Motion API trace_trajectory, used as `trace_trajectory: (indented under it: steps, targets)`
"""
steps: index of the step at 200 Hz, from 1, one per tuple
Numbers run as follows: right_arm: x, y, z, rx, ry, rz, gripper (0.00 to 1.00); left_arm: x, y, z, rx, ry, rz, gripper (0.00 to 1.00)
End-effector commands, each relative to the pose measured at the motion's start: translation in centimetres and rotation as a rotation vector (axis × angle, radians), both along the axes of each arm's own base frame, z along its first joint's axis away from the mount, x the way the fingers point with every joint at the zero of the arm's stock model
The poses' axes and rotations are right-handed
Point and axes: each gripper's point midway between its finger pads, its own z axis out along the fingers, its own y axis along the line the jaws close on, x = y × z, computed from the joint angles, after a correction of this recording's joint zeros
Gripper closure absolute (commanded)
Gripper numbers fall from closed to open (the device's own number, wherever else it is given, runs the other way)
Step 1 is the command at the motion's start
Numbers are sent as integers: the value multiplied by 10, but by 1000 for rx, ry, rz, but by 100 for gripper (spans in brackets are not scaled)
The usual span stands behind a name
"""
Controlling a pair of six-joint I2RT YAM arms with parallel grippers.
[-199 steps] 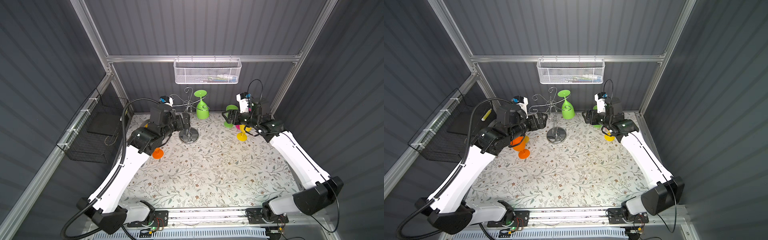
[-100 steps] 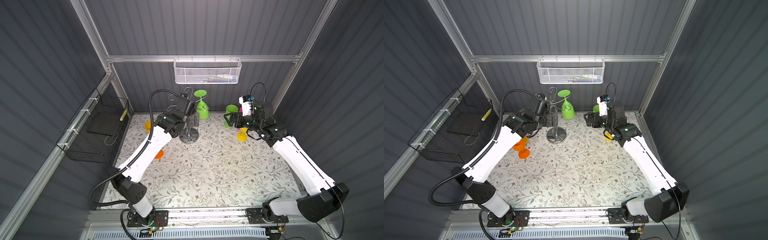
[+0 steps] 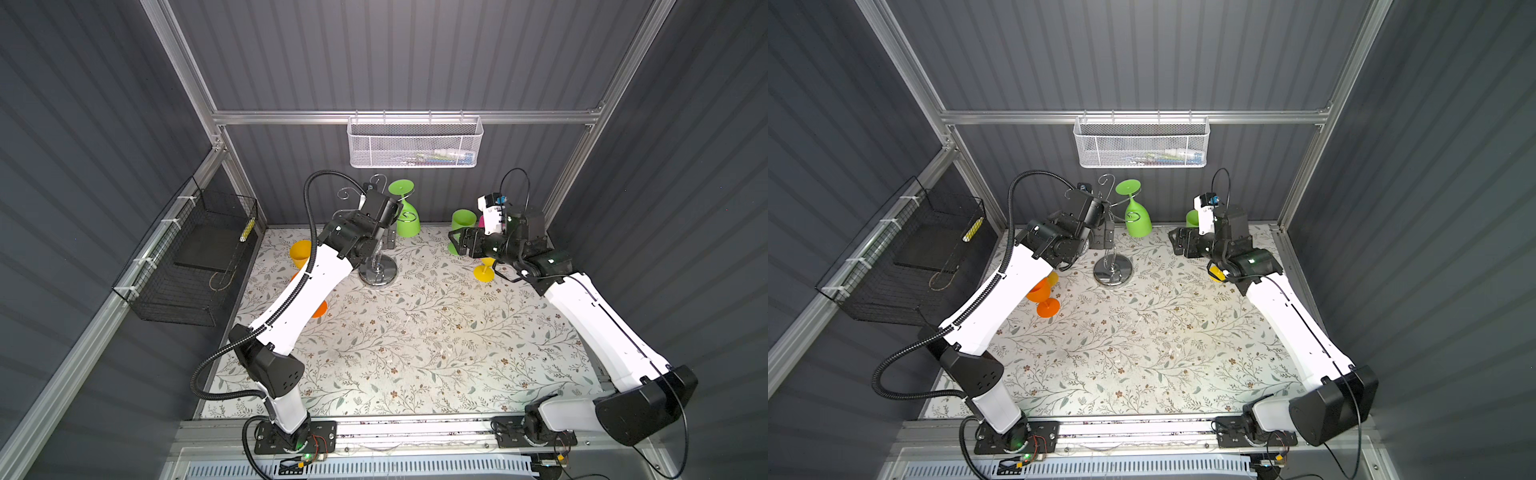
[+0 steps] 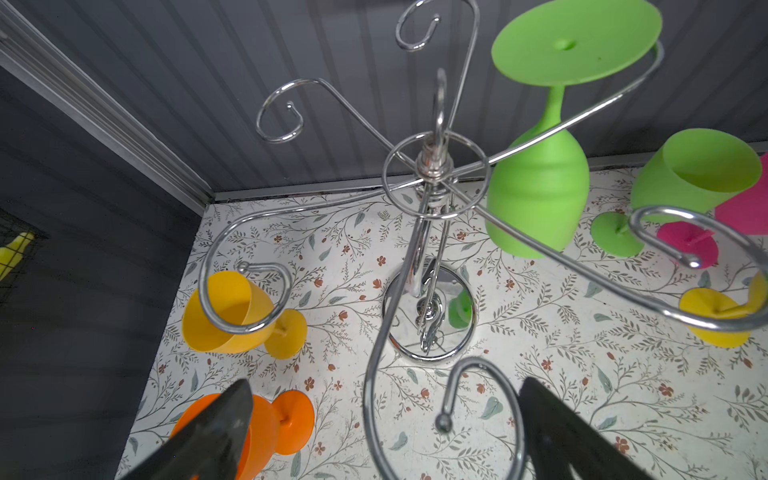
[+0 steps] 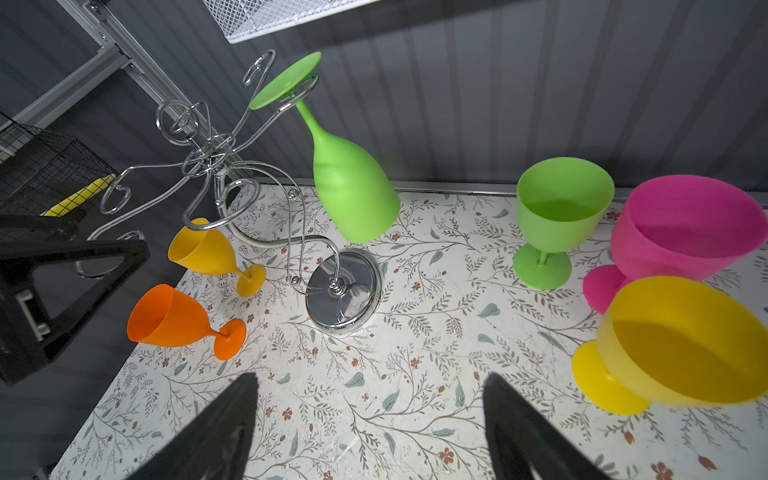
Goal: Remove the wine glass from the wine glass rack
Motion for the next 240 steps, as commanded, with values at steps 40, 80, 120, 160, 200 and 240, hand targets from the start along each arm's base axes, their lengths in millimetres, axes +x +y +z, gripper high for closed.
trace_trajectory:
  steps: [40, 80, 120, 160, 200, 240]
  targets:
    - [-8, -1, 13, 21, -35, 5, 15, -5, 38, 12, 23, -2, 47, 0]
    - [-8, 5, 22, 63, -57, 23, 15, 1, 63, 10, -17, 0, 73, 0]
    - [-8, 19, 27, 176, -28, 57, 15, 13, 79, 6, -12, 5, 99, 0]
    - [-3, 34, 37, 322, 8, 64, 16, 24, 87, 10, -9, -9, 114, 0]
    - [9, 52, 50, 466, 77, 91, 22, 30, 98, 7, -35, -5, 130, 0]
    - [31, 68, 57, 604, 164, 78, 31, 33, 103, 10, -79, -14, 117, 0]
